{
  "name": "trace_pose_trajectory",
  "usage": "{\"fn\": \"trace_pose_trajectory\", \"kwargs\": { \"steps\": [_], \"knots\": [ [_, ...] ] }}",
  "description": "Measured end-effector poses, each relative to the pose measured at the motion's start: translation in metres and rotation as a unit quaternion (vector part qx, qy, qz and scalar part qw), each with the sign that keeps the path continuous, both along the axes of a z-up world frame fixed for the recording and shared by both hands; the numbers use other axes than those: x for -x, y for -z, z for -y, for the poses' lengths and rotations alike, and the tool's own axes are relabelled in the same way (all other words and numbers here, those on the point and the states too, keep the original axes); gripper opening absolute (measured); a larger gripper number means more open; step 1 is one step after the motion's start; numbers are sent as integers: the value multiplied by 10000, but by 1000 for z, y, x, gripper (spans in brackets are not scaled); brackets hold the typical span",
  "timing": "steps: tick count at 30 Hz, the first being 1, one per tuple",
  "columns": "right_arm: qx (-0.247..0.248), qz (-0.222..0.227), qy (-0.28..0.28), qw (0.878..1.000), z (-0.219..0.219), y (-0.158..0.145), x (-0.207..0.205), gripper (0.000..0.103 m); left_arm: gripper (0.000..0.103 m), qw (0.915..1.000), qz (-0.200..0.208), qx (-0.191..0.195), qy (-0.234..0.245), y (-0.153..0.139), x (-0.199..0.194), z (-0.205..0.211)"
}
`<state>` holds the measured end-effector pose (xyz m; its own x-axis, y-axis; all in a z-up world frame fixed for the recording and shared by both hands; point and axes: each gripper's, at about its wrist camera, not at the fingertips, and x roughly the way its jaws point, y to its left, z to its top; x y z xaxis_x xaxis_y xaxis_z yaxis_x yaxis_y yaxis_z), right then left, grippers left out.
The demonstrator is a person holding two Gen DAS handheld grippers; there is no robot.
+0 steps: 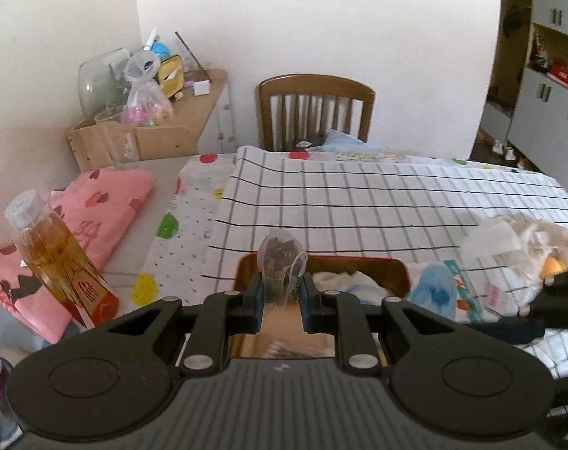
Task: Organize soft objects
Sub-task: 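Carry the tea bag and blue mask over the red tin with both tools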
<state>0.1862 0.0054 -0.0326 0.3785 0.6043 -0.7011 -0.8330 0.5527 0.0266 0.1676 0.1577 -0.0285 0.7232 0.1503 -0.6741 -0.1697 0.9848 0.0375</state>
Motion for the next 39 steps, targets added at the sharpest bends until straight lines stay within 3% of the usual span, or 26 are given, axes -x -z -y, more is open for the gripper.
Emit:
{"fn": "trace_pose_trajectory", "kwargs": {
  "steps": [12, 27, 39],
  "knots": [
    [590, -11, -227, 9980, -46, 47, -22, 23, 19, 9982, -560, 203, 61, 43, -48, -10],
    [985, 23, -360, 9945, -53, 81, -30, 25, 19, 9911, -1296, 292, 133, 90, -70, -2],
    [829, -147, -331, 9959, -45, 80, -36, 42, 19, 9891, -1417, 390, 70, 99, -77, -5]
  ]
}}
